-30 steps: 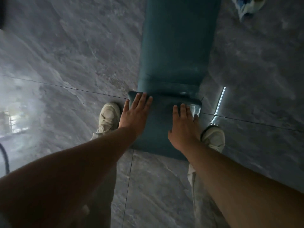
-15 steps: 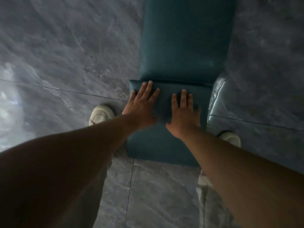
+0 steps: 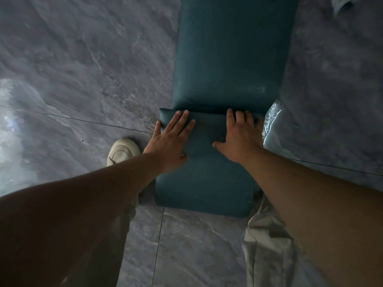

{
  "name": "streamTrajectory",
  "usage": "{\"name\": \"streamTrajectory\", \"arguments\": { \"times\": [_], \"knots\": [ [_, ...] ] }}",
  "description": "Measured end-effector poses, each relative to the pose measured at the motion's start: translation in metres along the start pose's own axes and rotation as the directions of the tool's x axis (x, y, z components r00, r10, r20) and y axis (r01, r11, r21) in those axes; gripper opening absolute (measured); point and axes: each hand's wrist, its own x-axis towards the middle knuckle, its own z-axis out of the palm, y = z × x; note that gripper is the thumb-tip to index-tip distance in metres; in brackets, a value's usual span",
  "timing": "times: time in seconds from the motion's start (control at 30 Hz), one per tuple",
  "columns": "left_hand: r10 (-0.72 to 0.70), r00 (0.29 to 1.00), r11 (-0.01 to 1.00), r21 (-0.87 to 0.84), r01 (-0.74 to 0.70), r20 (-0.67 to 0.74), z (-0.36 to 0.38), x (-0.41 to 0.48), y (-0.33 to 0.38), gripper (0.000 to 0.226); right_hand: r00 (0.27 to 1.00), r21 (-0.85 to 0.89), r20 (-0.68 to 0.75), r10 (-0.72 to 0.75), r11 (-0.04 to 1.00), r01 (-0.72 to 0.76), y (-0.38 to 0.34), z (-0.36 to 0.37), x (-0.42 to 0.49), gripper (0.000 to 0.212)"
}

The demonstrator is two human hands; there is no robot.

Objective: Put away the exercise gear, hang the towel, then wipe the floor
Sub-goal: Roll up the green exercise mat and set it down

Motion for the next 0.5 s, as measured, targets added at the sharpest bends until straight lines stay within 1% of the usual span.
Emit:
{"name": "streamTrajectory", "arguments": {
  "times": [0.1,0.2,0.27,0.37,0.5],
  "knots": [
    [0.011,1.000,1.000,-0.001,-0.011,-0.026,0.001,-0.009,0.002,0.108,0.999,-0.030,-0.046,-0.011,1.000,0.010,0.002,-0.001,-0.015,0.104],
    [0.043,0.996,0.998,0.039,-0.040,-0.079,0.006,-0.024,0.008,0.108,0.996,-0.055,-0.087,-0.007,0.999,0.002,0.007,-0.002,-0.032,0.094],
    [0.069,0.995,0.997,0.051,-0.065,-0.076,0.009,-0.031,0.011,0.107,0.997,-0.053,-0.082,0.003,0.999,-0.008,0.010,-0.003,-0.039,0.089],
    [0.067,0.997,0.997,0.039,-0.066,-0.045,0.011,-0.026,0.013,0.107,0.999,-0.034,-0.037,0.024,0.999,-0.026,0.011,0.002,-0.035,0.093],
    [0.020,0.999,1.000,-0.003,-0.020,0.040,0.004,0.006,0.009,0.110,0.997,-0.008,-0.005,0.078,0.997,-0.078,0.003,0.007,-0.008,0.100]
  ]
}}
